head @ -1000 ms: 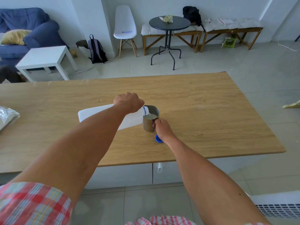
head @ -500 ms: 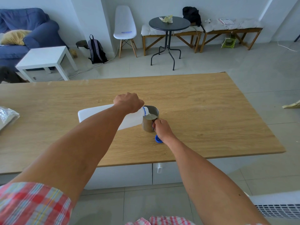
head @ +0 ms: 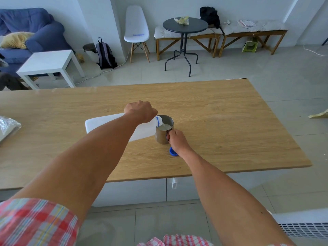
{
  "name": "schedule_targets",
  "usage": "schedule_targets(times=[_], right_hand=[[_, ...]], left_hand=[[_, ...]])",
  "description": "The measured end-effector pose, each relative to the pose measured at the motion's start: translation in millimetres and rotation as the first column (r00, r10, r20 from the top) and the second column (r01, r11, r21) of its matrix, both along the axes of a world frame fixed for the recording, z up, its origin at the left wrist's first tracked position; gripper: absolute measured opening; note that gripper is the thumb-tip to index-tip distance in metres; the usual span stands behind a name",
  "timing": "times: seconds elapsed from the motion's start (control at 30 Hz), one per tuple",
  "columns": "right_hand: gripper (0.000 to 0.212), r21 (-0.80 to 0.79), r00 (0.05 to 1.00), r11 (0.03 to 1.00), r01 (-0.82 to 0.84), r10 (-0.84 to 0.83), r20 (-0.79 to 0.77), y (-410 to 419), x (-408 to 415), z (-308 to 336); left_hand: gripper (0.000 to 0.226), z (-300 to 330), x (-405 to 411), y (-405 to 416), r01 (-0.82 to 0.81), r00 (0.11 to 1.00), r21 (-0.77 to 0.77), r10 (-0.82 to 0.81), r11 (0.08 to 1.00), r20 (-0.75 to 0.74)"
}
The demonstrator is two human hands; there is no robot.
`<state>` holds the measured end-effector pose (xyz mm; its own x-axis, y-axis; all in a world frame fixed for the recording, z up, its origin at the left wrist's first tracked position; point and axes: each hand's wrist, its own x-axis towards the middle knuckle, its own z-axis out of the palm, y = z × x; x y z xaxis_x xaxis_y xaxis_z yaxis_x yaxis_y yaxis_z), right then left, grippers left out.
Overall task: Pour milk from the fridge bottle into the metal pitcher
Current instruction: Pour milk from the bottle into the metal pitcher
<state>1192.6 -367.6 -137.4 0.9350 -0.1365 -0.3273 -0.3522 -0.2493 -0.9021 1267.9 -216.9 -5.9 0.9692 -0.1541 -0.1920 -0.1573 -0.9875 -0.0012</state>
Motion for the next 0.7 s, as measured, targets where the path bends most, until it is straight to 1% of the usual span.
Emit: schedule_targets(times=[0.7], right_hand=[[0.033,-0.005,1.0,1.0,-0.005,0.005,0.001,0.8,-1.2,4.2]], left_hand=[[0.035,0.7,0.5,-0.4,0.005,1.0,0.003,-0.005,1.0,0.001]])
